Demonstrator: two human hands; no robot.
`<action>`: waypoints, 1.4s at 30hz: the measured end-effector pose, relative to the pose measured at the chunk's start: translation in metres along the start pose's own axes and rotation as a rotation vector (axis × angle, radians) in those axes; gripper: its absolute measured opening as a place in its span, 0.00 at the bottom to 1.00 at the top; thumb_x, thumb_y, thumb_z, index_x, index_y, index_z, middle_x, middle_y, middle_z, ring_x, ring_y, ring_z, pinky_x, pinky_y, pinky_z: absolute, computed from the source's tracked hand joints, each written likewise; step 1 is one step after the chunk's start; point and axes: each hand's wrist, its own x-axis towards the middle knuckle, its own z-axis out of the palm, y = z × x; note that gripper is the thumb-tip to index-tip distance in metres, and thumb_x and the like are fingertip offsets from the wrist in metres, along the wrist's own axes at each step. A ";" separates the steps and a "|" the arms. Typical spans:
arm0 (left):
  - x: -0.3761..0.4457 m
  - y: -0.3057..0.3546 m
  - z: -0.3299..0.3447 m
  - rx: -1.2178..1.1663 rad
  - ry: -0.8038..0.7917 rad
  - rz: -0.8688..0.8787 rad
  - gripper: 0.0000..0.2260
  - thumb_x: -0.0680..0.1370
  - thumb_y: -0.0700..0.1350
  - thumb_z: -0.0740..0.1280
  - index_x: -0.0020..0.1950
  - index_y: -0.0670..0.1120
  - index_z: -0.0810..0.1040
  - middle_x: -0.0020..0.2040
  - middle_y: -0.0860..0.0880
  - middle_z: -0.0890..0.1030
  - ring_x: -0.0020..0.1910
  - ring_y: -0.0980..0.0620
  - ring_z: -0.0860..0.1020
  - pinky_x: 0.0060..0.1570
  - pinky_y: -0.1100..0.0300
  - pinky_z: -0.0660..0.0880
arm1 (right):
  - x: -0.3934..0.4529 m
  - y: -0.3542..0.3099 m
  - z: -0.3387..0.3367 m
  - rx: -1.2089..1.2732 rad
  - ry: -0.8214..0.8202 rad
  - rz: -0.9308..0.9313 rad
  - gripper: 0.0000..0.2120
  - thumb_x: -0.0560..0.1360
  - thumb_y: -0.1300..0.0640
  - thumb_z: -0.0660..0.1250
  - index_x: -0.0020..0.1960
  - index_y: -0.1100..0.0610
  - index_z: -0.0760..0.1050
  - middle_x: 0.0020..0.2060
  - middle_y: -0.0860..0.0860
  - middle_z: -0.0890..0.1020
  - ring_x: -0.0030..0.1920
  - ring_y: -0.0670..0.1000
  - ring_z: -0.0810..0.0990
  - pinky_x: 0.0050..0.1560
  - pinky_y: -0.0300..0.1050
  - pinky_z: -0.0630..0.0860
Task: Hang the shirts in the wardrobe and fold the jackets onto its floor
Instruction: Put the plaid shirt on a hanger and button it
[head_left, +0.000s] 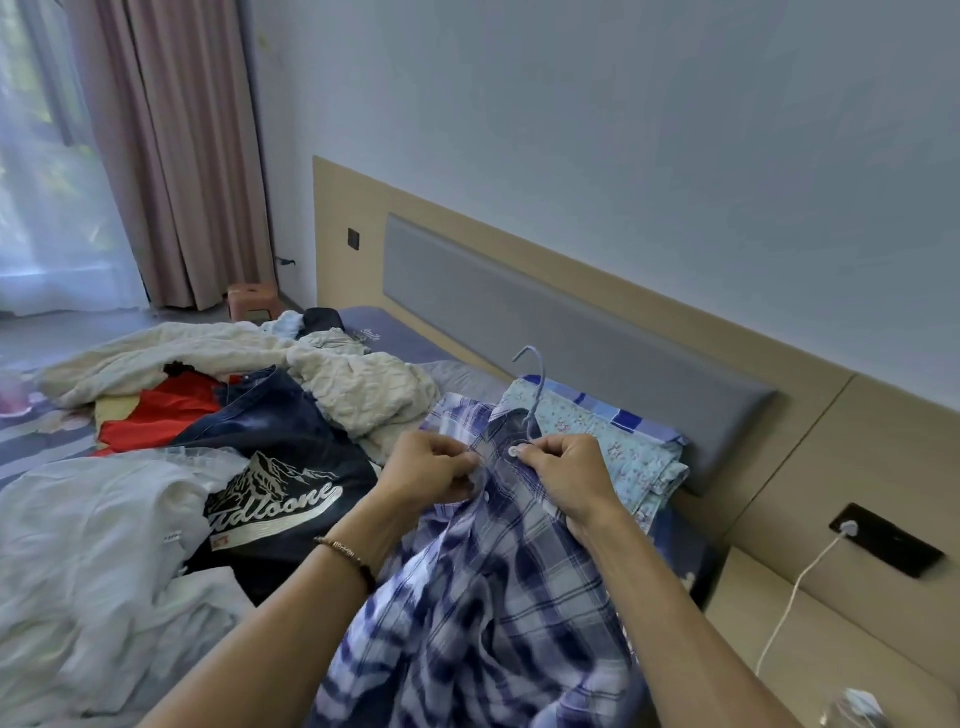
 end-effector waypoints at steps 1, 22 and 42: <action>-0.002 0.000 0.002 -0.028 -0.015 -0.044 0.05 0.77 0.35 0.69 0.42 0.35 0.81 0.35 0.40 0.79 0.28 0.52 0.78 0.35 0.60 0.82 | -0.001 0.001 0.001 -0.033 -0.003 -0.018 0.13 0.73 0.59 0.74 0.35 0.68 0.79 0.30 0.58 0.76 0.33 0.53 0.72 0.39 0.50 0.75; -0.015 0.013 0.001 -0.195 -0.166 -0.141 0.04 0.77 0.32 0.67 0.43 0.36 0.80 0.37 0.41 0.84 0.34 0.51 0.84 0.34 0.63 0.80 | -0.019 -0.014 0.010 -0.271 -0.018 -0.189 0.08 0.75 0.58 0.71 0.38 0.58 0.83 0.31 0.48 0.82 0.33 0.43 0.79 0.38 0.42 0.77; -0.031 -0.007 0.017 0.230 0.060 0.411 0.06 0.76 0.37 0.71 0.40 0.45 0.81 0.34 0.48 0.82 0.33 0.48 0.80 0.41 0.50 0.81 | -0.024 -0.012 -0.009 0.049 -0.186 -0.017 0.06 0.73 0.64 0.71 0.37 0.64 0.82 0.33 0.58 0.82 0.35 0.52 0.79 0.43 0.49 0.77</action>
